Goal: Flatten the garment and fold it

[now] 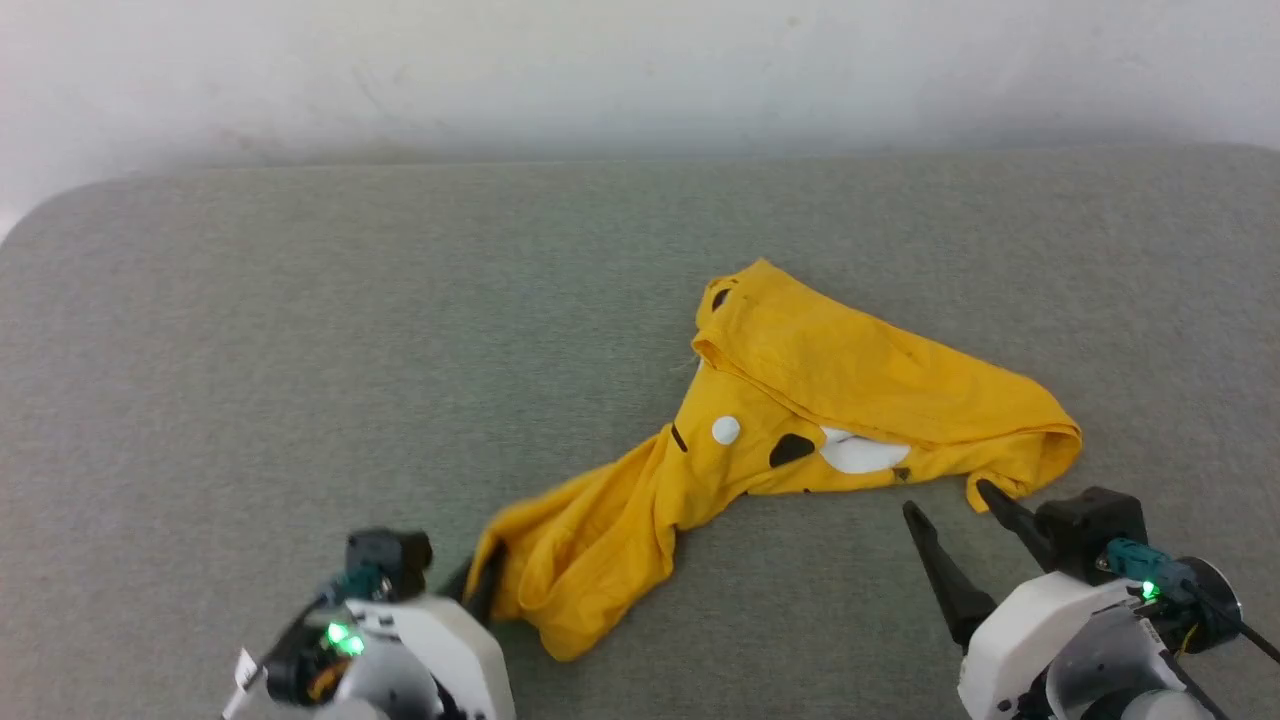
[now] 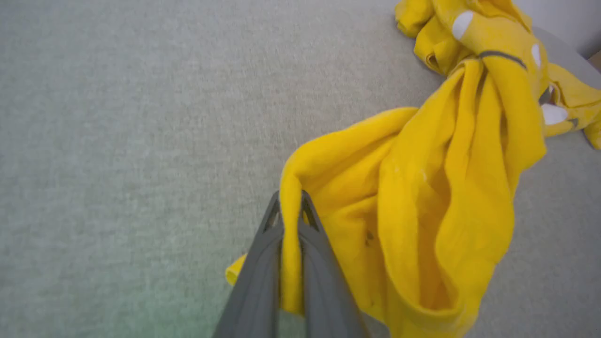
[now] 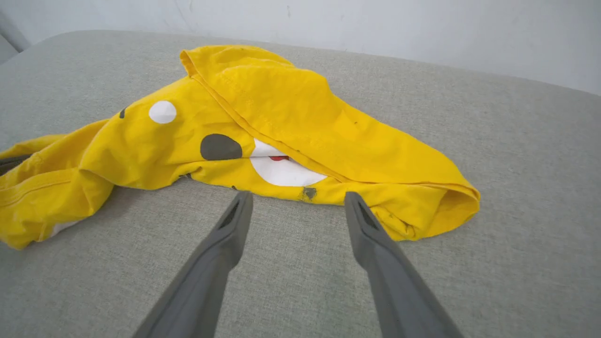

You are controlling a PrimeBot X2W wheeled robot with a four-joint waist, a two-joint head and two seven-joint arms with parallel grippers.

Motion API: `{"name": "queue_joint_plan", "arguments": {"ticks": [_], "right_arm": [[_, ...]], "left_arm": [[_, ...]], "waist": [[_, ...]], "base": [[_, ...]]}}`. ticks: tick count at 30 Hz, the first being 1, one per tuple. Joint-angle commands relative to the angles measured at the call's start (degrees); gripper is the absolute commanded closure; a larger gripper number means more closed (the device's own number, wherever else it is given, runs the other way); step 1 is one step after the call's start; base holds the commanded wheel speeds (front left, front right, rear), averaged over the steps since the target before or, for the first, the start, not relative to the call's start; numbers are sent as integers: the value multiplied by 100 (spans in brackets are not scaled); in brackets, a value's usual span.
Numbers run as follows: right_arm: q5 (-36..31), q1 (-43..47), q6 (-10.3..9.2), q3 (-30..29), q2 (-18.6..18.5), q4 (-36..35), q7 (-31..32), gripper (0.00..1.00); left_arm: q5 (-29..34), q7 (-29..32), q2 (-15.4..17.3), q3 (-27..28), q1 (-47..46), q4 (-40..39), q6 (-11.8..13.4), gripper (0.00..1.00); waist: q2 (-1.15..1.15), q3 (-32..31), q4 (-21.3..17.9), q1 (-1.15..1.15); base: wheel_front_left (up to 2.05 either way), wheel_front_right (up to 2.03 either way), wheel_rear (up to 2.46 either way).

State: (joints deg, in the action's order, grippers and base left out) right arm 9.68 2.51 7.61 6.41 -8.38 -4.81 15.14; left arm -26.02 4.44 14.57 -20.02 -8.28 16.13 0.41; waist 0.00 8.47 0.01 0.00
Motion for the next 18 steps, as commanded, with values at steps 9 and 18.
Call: {"name": "queue_joint_plan", "arguments": {"ticks": [9, 18], "right_arm": [[350, -316, -12, 684, -57, 83, 219, 0], [845, -1241, -12, 1607, -147, 1041, 1280, 0]], "left_arm": [[-168, -47, -260, -271, 605, -752, -21, 0], [445, -1393, -162, -184, 214, -944, 59, 0]], "waist": [[0, -245, 808, 0], [0, -196, 1262, 0]], "base": [[0, 0, 0], [0, 0, 0]]}}
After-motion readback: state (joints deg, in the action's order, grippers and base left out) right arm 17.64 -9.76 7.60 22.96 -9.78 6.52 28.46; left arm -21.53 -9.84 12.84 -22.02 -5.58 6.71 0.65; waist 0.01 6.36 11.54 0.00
